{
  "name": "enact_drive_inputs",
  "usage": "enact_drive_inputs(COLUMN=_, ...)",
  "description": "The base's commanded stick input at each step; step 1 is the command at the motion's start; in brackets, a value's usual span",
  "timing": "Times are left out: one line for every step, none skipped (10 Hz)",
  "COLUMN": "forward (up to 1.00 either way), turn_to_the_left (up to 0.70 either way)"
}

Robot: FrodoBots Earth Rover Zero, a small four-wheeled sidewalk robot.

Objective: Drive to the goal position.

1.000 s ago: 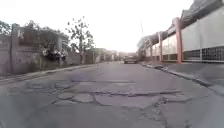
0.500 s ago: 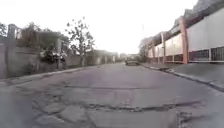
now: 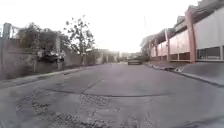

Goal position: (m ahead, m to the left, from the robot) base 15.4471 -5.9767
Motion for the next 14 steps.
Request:
enact_drive_inputs(forward=1.00, turn_to_the_left=0.00)
enact_drive_inputs(forward=1.00, turn_to_the_left=0.00)
enact_drive_inputs(forward=1.00, turn_to_the_left=0.00)
enact_drive_inputs(forward=1.00, turn_to_the_left=0.00)
enact_drive_inputs(forward=1.00, turn_to_the_left=-0.22)
enact_drive_inputs(forward=1.00, turn_to_the_left=-0.40)
enact_drive_inputs(forward=1.00, turn_to_the_left=-0.40)
enact_drive_inputs(forward=1.00, turn_to_the_left=-0.40)
enact_drive_inputs(forward=1.00, turn_to_the_left=-0.40)
enact_drive_inputs(forward=1.00, turn_to_the_left=-0.40)
enact_drive_inputs(forward=1.00, turn_to_the_left=0.00)
enact_drive_inputs(forward=1.00, turn_to_the_left=0.00)
enact_drive_inputs(forward=1.00, turn_to_the_left=0.00)
enact_drive_inputs(forward=1.00, turn_to_the_left=0.00)
